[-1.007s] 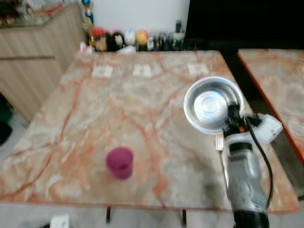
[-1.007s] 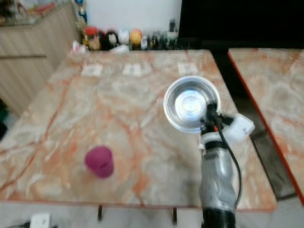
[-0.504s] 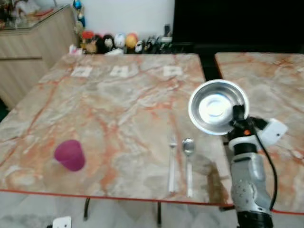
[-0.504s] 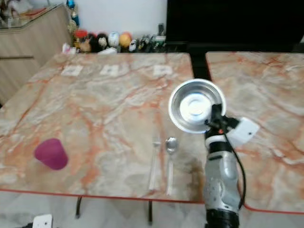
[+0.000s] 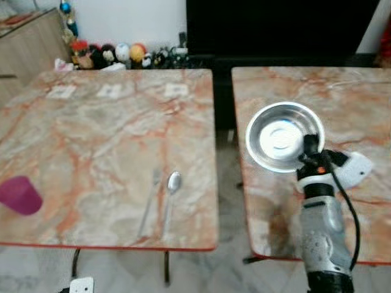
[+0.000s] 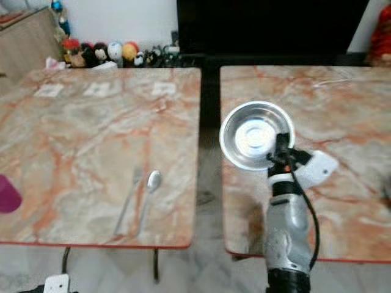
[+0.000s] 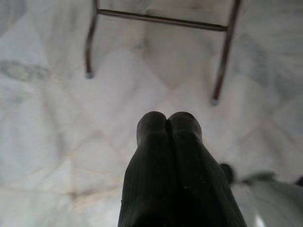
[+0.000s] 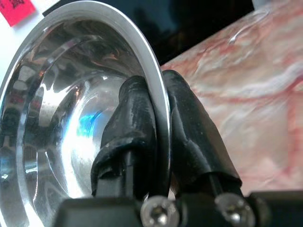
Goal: Setting the table
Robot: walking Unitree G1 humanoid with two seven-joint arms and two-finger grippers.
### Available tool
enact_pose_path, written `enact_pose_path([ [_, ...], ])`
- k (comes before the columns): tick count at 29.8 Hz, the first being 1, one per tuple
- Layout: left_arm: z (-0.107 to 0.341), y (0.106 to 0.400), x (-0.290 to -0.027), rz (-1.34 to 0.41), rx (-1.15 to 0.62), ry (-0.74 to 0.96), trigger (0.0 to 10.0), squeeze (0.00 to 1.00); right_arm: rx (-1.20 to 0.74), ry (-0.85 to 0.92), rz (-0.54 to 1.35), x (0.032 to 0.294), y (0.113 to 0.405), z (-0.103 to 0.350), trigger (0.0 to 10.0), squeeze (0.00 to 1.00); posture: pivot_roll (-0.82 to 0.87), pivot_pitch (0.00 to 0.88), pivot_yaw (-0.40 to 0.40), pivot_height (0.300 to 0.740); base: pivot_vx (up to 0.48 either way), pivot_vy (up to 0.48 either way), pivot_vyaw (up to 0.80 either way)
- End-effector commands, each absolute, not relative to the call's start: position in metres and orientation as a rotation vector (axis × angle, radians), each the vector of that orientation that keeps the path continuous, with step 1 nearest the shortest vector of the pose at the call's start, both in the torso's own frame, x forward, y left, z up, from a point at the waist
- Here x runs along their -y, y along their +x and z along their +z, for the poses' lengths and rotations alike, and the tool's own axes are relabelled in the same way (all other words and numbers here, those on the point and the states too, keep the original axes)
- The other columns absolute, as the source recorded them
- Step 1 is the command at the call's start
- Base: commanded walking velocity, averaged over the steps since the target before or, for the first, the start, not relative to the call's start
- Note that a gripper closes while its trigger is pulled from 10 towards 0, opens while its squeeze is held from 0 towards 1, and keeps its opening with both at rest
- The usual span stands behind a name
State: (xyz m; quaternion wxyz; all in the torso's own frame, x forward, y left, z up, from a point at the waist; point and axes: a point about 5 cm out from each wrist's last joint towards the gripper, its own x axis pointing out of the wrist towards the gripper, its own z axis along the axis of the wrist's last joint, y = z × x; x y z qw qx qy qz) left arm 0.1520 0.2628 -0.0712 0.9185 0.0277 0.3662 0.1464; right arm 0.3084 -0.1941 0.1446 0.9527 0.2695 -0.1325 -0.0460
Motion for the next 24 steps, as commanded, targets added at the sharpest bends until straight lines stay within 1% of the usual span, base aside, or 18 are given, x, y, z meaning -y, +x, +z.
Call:
enact_pose_path([
  [1,-0.072,0.147,-0.266,0.304,-0.769,0.073,10.0,0.0,0.279,0.545,-0.072,0.188,0.31,0.15,10.0,0.0,-0.01,0.038,0.028,0.74,0.0,-0.472,0.0],
  [19,-0.071,0.15,-0.265,0.299,-0.761,0.076,10.0,0.0,0.266,0.532,-0.101,0.193,0.308,0.147,10.0,0.0,-0.02,0.038,0.029,0.74,0.0,-0.472,0.0],
  [20,-0.071,0.15,-0.265,0.303,-0.762,0.076,10.0,0.0,0.266,0.53,-0.105,0.194,0.307,0.147,10.0,0.0,-0.02,0.038,0.03,0.74,0.0,-0.292,0.0],
  [24,-0.071,0.151,-0.266,0.301,-0.762,0.074,10.0,0.0,0.27,0.522,-0.142,0.199,0.304,0.147,10.0,0.0,-0.02,0.04,0.033,0.74,0.0,0.0,0.0],
])
